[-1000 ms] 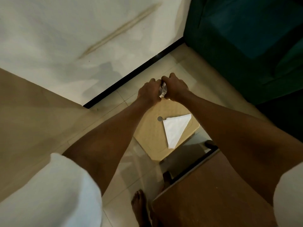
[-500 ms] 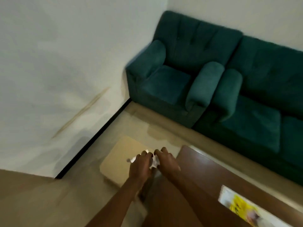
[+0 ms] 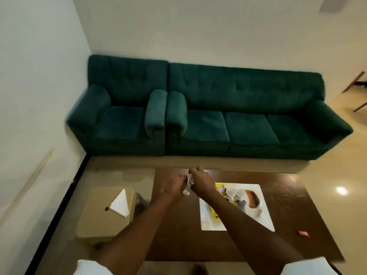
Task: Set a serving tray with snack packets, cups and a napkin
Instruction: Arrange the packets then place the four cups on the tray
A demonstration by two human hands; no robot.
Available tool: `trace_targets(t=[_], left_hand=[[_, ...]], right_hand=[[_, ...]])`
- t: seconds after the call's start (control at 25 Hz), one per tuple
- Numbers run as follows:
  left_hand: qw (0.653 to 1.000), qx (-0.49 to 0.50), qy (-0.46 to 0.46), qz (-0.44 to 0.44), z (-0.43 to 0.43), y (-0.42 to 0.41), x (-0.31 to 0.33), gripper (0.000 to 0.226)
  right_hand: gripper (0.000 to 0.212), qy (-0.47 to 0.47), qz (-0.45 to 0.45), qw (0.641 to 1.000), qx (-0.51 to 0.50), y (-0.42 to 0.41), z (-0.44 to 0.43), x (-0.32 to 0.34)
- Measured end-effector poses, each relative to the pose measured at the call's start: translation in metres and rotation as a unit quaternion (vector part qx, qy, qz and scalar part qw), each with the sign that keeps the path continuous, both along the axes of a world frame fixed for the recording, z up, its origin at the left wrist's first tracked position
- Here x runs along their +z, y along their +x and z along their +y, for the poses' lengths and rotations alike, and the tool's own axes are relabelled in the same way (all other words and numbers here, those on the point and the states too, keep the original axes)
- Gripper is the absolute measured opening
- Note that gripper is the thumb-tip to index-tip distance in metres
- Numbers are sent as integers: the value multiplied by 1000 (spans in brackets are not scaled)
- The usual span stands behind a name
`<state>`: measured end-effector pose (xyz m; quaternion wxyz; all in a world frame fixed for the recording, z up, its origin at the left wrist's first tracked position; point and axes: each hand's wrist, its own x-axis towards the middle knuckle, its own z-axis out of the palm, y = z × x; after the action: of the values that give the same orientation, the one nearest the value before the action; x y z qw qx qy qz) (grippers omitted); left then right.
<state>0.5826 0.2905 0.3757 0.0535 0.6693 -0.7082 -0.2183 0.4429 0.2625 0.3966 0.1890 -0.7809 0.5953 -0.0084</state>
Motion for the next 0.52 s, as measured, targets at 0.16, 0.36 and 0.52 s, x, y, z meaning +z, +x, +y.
trace_targets(t=[0.16, 0.36, 0.52], left_hand=[[997, -70, -12, -19, -17, -71, 29, 25], [995, -89, -21, -33, -53, -179, 50, 36], [997, -74, -3, -16, -84, -269, 41, 49]], right_hand=[[36, -32, -3, 998, -49, -78, 0, 28], [49, -56, -11, 994, -95, -200, -21, 42], [46, -39, -27, 993, -106, -295, -39, 22]])
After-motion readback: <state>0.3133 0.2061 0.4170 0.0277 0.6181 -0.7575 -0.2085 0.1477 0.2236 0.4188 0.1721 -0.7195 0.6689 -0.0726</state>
